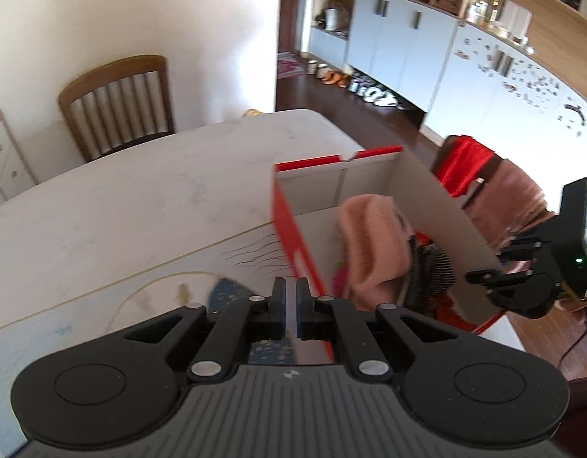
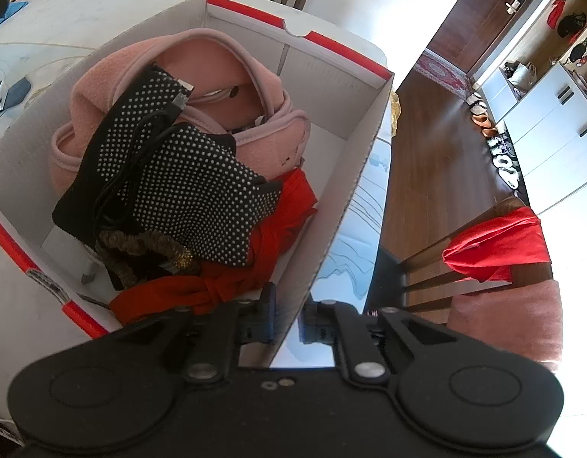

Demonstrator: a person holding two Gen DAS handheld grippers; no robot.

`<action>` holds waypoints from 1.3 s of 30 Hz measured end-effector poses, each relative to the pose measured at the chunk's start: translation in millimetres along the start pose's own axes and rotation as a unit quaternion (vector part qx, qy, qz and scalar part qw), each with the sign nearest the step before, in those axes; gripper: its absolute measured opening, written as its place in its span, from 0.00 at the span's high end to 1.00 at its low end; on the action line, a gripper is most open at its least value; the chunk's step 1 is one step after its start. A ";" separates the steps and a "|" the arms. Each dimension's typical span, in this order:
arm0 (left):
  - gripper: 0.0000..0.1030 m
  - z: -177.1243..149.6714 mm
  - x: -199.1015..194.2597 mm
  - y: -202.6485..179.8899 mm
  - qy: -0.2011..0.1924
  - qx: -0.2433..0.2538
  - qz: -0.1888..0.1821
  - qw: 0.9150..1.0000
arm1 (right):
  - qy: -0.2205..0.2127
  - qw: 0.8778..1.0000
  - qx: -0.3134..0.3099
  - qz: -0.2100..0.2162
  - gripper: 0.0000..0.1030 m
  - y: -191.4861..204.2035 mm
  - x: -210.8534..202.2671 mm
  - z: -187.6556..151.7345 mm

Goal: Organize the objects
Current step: 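Move the left gripper back to the blue tissue pack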

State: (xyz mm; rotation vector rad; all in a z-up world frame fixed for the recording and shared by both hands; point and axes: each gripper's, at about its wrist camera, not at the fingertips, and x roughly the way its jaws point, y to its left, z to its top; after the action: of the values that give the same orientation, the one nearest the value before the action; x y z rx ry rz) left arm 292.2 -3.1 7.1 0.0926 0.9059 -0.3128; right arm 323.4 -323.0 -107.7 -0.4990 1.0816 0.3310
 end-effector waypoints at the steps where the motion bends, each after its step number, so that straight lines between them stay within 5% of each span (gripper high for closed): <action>1: 0.96 -1.6 -1.0 3.7 -0.001 -0.004 0.006 1.000 | 0.001 1.000 -0.002 -0.001 0.90 0.6 -0.2 0.0; 12: 0.89 -27.0 -4.4 55.2 0.004 -0.058 0.064 0.996 | 0.005 1.000 -0.002 0.000 0.90 1.9 1.4 0.3; 23: 0.43 -65.6 13.0 107.4 0.012 -0.104 0.106 0.989 | 0.008 1.000 0.002 0.003 0.88 1.4 2.7 -1.6; 39: 0.06 -112.8 68.6 164.8 0.081 -0.132 0.080 0.985 | 0.011 1.000 0.001 0.002 0.86 1.7 1.4 -2.5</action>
State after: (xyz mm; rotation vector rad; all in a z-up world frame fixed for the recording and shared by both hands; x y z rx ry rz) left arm 296.4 161.6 -125.0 -0.0540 1.0878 -0.0345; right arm 321.4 -323.0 -110.3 -0.5005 1.1050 0.3284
